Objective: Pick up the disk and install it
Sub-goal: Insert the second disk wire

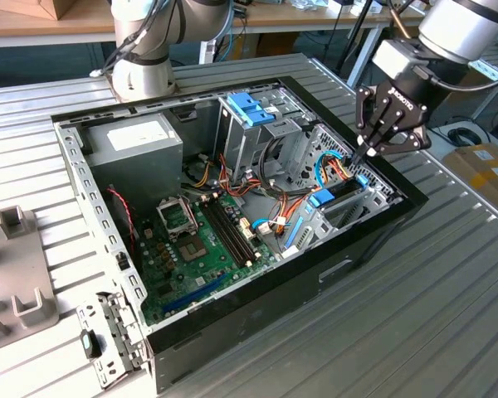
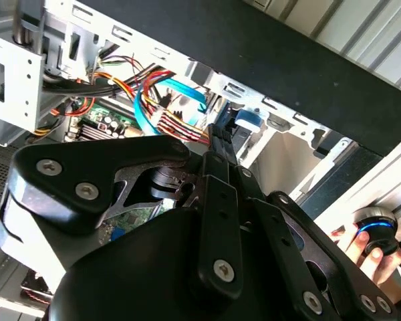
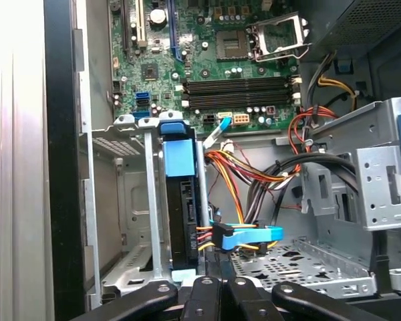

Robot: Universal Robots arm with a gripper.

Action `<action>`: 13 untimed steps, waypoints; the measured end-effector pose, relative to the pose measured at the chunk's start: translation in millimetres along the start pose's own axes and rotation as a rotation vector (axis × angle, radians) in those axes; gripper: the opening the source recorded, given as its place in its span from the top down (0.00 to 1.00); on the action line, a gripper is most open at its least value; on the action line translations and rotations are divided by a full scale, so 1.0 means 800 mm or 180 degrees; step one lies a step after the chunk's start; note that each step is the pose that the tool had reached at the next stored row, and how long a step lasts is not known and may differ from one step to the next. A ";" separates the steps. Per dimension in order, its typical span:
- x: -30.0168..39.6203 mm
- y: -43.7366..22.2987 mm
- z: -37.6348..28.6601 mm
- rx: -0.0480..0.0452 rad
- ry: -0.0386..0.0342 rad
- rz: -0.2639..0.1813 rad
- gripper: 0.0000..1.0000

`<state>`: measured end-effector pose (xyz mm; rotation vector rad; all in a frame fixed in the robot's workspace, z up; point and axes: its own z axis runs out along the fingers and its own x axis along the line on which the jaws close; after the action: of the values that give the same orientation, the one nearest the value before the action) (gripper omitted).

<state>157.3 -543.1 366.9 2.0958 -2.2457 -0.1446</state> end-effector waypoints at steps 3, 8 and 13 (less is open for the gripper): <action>-0.0030 0.0003 -0.0012 0.0000 0.0000 0.0000 0.90; -0.0030 0.0004 -0.0013 0.0000 -0.0001 0.0000 0.83; -0.0030 0.0004 -0.0014 0.0000 0.0000 0.0000 0.65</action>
<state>157.3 -540.7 368.1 2.0958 -2.2457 -0.1448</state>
